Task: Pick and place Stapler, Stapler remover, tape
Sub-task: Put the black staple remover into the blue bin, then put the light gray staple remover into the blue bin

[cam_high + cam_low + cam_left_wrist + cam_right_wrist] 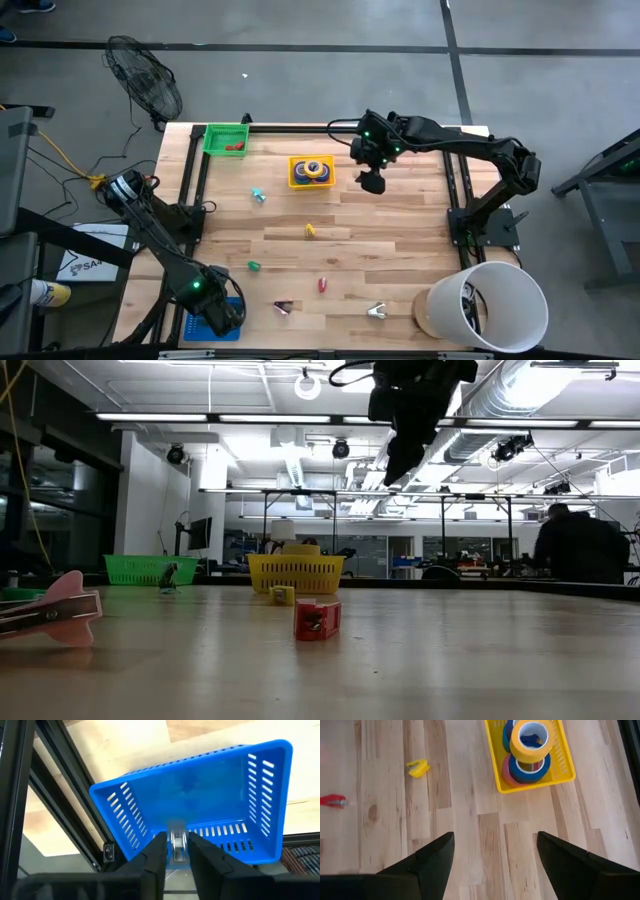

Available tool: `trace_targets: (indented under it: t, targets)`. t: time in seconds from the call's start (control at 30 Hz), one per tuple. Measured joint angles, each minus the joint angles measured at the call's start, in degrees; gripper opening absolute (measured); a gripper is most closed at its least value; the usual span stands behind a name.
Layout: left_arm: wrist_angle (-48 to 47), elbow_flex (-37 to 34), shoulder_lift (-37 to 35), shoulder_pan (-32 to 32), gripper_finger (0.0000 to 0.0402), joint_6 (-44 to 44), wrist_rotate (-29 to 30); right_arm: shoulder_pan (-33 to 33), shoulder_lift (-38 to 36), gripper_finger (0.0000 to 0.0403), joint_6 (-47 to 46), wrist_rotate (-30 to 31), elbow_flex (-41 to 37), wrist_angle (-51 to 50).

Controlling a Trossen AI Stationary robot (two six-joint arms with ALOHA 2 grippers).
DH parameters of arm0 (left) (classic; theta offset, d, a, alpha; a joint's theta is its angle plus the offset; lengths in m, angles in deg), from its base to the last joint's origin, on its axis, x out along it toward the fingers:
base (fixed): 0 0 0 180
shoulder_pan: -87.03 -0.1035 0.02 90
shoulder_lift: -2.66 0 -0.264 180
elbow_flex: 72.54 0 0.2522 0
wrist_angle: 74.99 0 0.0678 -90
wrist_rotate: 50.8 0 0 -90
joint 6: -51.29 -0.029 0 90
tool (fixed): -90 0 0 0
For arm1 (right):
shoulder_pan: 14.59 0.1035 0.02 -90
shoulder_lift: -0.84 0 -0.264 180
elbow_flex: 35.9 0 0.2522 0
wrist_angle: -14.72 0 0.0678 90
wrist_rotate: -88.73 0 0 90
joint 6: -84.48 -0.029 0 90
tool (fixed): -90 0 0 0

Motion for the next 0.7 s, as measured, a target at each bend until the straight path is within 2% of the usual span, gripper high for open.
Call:
trace_targets:
  t: [0.33,0.5,0.7]
  targets:
    - [0.5,0.0,0.0,0.0,0.0195,0.0,0.5,-2.5,-2.7,0.0275,0.8,-0.2,0.0,-3.1]
    - [1.0,0.0,-0.1,-0.1,0.0210,0.0,0.6,-2.5,-7.4,0.0275,2.1,-0.5,0.0,-5.1]
    - [-3.0,1.6,-0.1,-0.1,0.0211,-0.1,3.4,-1.6,-12.9,0.0275,4.4,-5.6,-0.1,-7.8]
